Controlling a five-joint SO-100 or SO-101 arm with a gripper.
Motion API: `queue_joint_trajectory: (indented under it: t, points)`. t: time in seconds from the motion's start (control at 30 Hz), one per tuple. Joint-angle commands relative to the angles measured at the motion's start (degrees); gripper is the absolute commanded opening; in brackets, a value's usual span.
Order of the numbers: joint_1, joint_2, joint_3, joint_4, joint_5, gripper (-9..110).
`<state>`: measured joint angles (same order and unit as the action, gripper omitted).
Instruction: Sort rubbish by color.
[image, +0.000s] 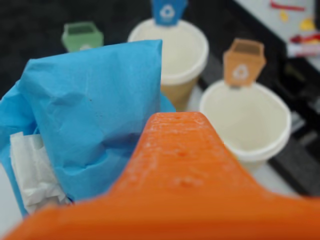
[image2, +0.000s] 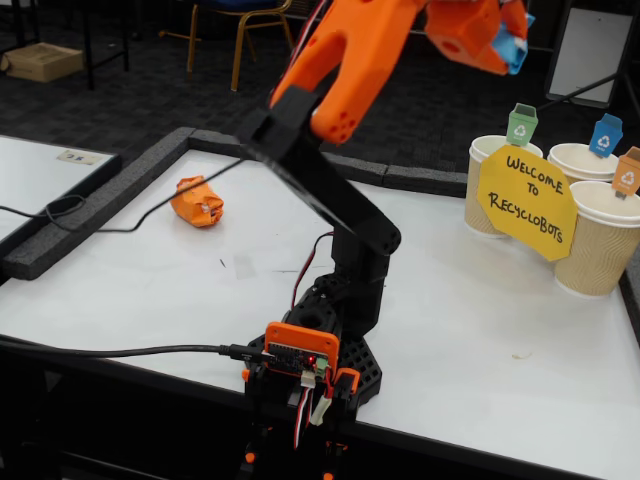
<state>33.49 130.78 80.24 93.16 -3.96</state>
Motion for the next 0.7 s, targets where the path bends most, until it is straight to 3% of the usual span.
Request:
queue_joint_trajectory:
  t: [0.0,0.67]
  points:
    - [1.85,-5.63,-10.28,-2.99,-1.05,0]
    - [3.34,-42.45,-36.39,-9.14,-1.05,0]
